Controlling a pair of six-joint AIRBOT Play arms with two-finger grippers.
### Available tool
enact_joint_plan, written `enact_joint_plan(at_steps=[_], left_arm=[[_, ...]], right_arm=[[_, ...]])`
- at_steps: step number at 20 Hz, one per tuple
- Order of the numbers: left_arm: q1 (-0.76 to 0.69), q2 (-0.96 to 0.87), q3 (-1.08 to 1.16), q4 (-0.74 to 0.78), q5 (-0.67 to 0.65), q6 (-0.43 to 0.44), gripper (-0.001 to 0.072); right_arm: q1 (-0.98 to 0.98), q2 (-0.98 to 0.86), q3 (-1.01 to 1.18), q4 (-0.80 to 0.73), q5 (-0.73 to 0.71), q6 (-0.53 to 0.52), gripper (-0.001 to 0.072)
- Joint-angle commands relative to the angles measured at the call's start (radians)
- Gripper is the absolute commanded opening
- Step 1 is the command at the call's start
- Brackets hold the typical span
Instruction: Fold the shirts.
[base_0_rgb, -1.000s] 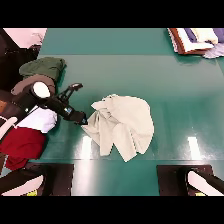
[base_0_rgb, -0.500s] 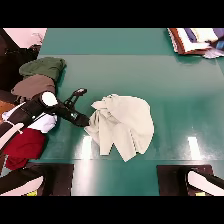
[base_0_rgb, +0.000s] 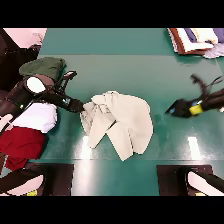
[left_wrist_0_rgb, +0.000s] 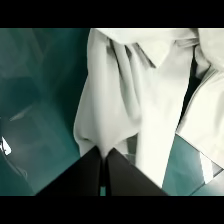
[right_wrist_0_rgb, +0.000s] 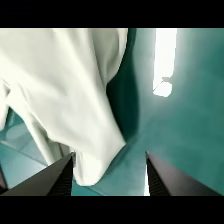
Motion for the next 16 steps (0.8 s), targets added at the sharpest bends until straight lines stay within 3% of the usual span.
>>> enact_joint_plan(at_steps=[1, 5, 6, 8, 9, 10, 16], left_arm=[[0.005, 0.001, 0.01, 0.002, 0.014, -0.001, 0.002], [0.005, 0.001, 0.01, 0.002, 0.019, -0.002, 0.002], [0.005, 0.001, 0.01, 0.002, 0.021, -0.002, 0.002], [0.005, 0.001, 0.01, 0.002, 0.02, -0.002, 0.002], [0.005, 0.001, 0.01, 0.002, 0.02, -0.002, 0.002], [0.005, 0.001, 0.012, 0.003, 0.019, -0.002, 0.0019], [0.005, 0.001, 0.236, 0.057, -0.06, -0.003, 0.0019]], right_arm=[[0.1, 0.011, -0.246, 0.106, -0.152, -0.05, 0.0497], [0.267, 0.01, -0.297, 0.105, -0.326, -0.049, 0.0496], [0.297, 0.003, -0.291, 0.105, -0.357, -0.049, 0.045], [0.335, -0.016, -0.265, 0.095, -0.39, -0.05, 0.023], [0.336, -0.025, -0.248, 0.096, -0.398, -0.05, 0.0077], [0.334, -0.033, -0.224, 0.095, -0.396, -0.052, 0.0013], [0.244, 0.126, -0.023, -0.115, -0.319, 0.036, 0.0011]])
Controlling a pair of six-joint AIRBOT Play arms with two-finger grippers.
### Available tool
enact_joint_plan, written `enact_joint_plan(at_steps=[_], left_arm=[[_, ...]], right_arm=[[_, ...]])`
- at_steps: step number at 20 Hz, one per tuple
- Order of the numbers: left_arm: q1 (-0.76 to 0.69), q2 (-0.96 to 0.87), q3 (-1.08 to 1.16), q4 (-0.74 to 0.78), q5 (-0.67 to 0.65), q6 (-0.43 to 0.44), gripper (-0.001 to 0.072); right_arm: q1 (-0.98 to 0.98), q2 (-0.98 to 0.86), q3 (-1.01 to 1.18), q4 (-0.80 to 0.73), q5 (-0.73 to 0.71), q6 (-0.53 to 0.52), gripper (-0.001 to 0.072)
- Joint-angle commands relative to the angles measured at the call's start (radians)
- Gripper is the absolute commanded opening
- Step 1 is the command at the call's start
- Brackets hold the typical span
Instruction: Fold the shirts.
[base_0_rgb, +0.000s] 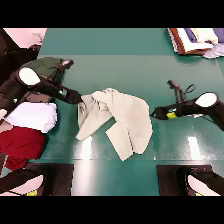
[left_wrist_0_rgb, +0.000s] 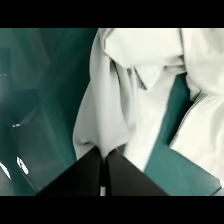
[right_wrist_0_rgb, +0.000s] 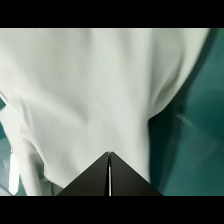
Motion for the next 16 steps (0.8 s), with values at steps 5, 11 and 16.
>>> enact_joint_plan(at_steps=[5, 11, 16], left_arm=[[0.0, 0.0, 0.162, 0.015, -0.064, 0.001, 0.002], [0.0, 0.0, 0.162, 0.015, -0.101, 0.0, 0.002], [0.0, 0.0, 0.162, 0.018, -0.109, 0.0, 0.002]], right_arm=[[-0.08, 0.153, 0.023, -0.125, 0.132, 0.056, 0.0525], [-0.064, -0.028, -0.155, 0.139, 0.014, -0.083, 0.0559], [0.038, -0.146, -0.155, 0.135, -0.089, -0.095, 0.0042]])
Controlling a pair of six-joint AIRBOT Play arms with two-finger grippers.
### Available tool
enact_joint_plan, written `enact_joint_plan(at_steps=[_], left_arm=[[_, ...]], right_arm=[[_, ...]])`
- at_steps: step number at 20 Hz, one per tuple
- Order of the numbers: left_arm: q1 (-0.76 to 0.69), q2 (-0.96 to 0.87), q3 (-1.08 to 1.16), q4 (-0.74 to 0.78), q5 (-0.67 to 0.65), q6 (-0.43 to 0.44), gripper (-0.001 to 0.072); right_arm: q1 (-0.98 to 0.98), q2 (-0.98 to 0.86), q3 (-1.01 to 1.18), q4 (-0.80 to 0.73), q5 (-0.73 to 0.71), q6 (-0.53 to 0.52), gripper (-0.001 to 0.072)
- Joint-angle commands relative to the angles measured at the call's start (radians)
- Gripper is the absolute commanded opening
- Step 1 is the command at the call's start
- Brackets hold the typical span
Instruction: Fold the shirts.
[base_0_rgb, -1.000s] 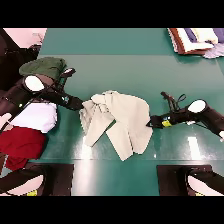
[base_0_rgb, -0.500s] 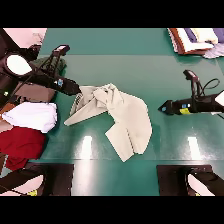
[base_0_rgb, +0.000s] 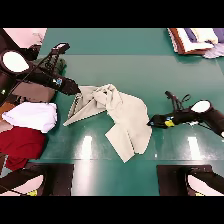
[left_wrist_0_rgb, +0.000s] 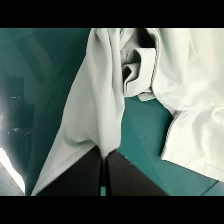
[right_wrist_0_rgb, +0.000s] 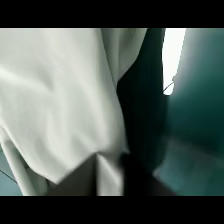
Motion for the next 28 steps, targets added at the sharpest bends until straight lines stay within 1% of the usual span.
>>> enact_joint_plan(at_steps=[1, 2, 4, 6, 9, 11, 14, 17, 19, 21, 24, 26, 28], left_arm=[[0.0, 0.001, 0.005, 0.01, -0.011, 0.0, 0.0019], [0.0, 0.001, 0.02, 0.028, -0.017, -0.001, 0.002], [0.0, 0.001, 0.103, 0.07, -0.046, -0.002, 0.002], [0.0, 0.001, 0.245, 0.079, -0.09, -0.001, 0.002], [0.0, 0.001, 0.479, 0.076, -0.119, -0.002, 0.002], [0.0, 0.001, 0.626, 0.067, -0.142, -0.016, 0.002], [0.0, 0.01, 0.802, 0.057, -0.176, -0.044, 0.002], [0.0, 0.101, 0.809, 0.035, -0.166, -0.043, 0.002], [0.0, 0.172, 0.809, 0.026, -0.171, -0.044, 0.002], [0.0, 0.237, 0.809, -0.005, -0.171, -0.046, 0.002], [0.0, 0.277, 0.808, -0.037, -0.187, -0.089, 0.002], [0.0, 0.281, 0.734, -0.032, -0.187, -0.088, 0.002], [0.0, 0.269, 0.586, -0.016, -0.174, -0.088, 0.0019]], right_arm=[[0.05, -0.05, -0.008, 0.026, -0.087, -0.026, 0.0014], [0.046, -0.03, 0.008, 0.009, -0.082, -0.025, 0.0013], [0.006, 0.06, 0.094, -0.063, -0.017, -0.006, 0.0012], [-0.065, 0.19, 0.246, -0.143, 0.066, 0.043, 0.0012], [-0.164, 0.333, 0.512, -0.255, 0.127, 0.089, 0.0012], [-0.223, 0.385, 0.673, -0.272, 0.142, 0.1, 0.0012], [-0.289, 0.417, 0.852, -0.269, 0.185, 0.101, 0.0012], [-0.331, 0.414, 0.98, -0.269, 0.271, 0.103, 0.0012], [-0.356, 0.379, 1.083, -0.269, 0.339, 0.104, 0.0012], [-0.375, 0.327, 1.209, -0.269, 0.4, 0.13, 0.0012], [-0.378, 0.227, 1.402, -0.261, 0.447, 0.145, 0.0012], [-0.378, 0.165, 1.475, -0.261, 0.455, 0.182, 0.0012], [-0.37, 0.107, 1.455, -0.245, 0.459, 0.217, 0.0012]])
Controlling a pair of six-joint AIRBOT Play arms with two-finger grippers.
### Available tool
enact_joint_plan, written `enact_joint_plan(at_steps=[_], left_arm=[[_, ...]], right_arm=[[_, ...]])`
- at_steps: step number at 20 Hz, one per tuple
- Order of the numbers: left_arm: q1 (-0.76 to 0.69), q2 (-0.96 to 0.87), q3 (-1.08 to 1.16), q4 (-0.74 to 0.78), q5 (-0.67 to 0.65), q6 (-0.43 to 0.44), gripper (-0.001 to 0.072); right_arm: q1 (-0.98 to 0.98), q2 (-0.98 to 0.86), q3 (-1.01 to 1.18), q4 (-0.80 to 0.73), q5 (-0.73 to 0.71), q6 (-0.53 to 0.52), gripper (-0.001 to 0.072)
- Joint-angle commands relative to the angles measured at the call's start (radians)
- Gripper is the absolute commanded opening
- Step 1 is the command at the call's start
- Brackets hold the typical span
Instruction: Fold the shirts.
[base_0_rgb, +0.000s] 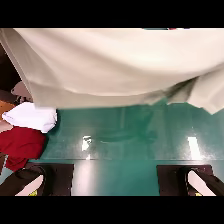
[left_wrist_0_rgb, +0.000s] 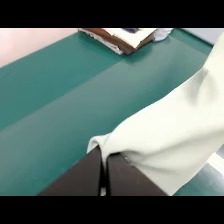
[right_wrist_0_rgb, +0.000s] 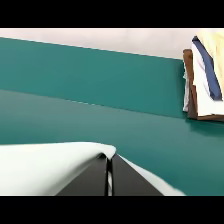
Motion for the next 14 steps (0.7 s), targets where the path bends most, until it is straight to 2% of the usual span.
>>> enact_joint_plan(at_steps=[1, 5, 7, 11, 14], left_arm=[[0.0, -0.005, -0.212, 0.015, 0.024, -0.009, 0.0019], [0.0, -0.108, -0.568, 0.142, 0.172, -0.016, 0.0019], [0.0, -0.205, -0.682, 0.163, 0.262, -0.016, 0.002], [0.0, -0.417, -0.719, 0.173, 0.468, -0.017, 0.002], [0.0, -0.497, -0.718, 0.175, 0.584, -0.021, 0.0021]], right_arm=[[0.021, -0.105, 0.008, 0.026, 0.031, 0.06, 0.0012], [0.169, -0.272, -0.188, 0.016, 0.019, 0.063, 0.0012], [0.216, -0.371, -0.261, 0.016, -0.045, 0.058, 0.0012], [0.249, -0.55, -0.356, 0.018, -0.285, 0.037, 0.0012], [0.248, -0.662, -0.327, 0.018, -0.356, 0.037, 0.0013]])
